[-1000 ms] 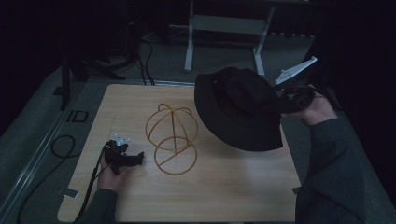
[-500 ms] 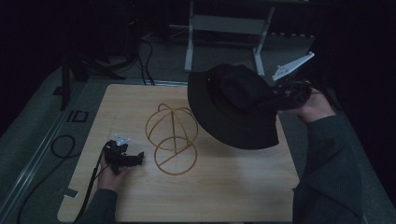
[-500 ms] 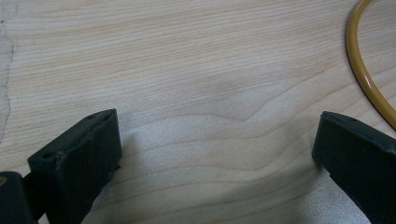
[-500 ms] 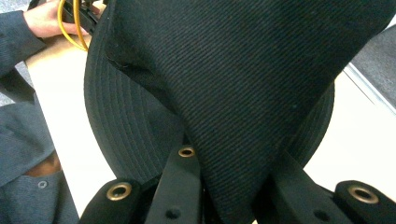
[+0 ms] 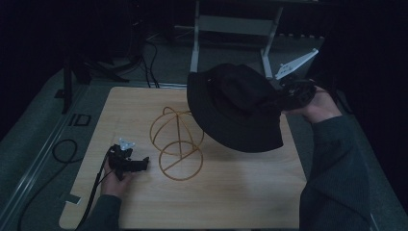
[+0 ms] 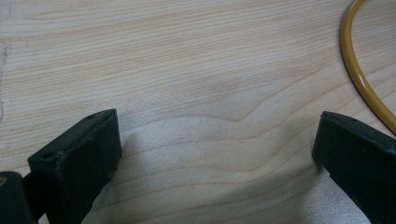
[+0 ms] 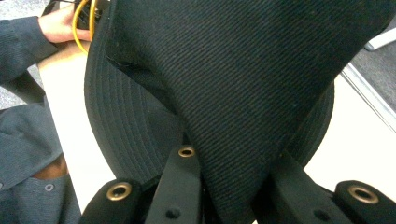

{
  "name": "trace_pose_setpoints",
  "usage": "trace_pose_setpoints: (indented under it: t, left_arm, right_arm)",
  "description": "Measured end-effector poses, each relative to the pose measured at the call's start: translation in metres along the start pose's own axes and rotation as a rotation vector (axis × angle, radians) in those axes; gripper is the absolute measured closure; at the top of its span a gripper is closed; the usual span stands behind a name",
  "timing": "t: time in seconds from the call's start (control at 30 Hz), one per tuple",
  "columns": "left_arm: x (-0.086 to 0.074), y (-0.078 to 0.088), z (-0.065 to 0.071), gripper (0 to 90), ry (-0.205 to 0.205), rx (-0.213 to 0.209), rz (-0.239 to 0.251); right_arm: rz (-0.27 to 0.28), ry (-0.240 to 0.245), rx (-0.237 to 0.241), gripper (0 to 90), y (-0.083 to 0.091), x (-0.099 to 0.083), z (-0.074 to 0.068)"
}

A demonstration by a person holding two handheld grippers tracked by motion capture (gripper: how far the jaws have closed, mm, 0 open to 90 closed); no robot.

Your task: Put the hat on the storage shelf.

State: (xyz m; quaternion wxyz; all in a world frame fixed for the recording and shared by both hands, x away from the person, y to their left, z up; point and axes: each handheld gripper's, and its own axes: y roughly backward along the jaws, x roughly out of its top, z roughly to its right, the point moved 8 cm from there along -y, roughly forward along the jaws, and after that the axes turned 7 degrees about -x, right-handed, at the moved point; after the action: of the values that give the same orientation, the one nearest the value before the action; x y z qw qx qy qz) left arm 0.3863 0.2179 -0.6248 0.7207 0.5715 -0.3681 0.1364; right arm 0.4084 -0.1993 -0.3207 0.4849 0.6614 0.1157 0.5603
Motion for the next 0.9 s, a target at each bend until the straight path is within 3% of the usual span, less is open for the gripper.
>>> trace_pose_setpoints:
  t: [0.37, 0.9]
  left_arm:
    - [0.0, 0.0, 0.0, 1.6, 0.001, 0.001, 0.0]
    - [0.0, 0.0, 0.0, 1.5, 0.001, 0.001, 0.0]
  right_arm:
    - [0.015, 0.042, 0.023, 85.3, 0.001, 0.016, -0.01]
    - [-0.011, 0.108, 0.043, 85.3, -0.009, 0.036, -0.026]
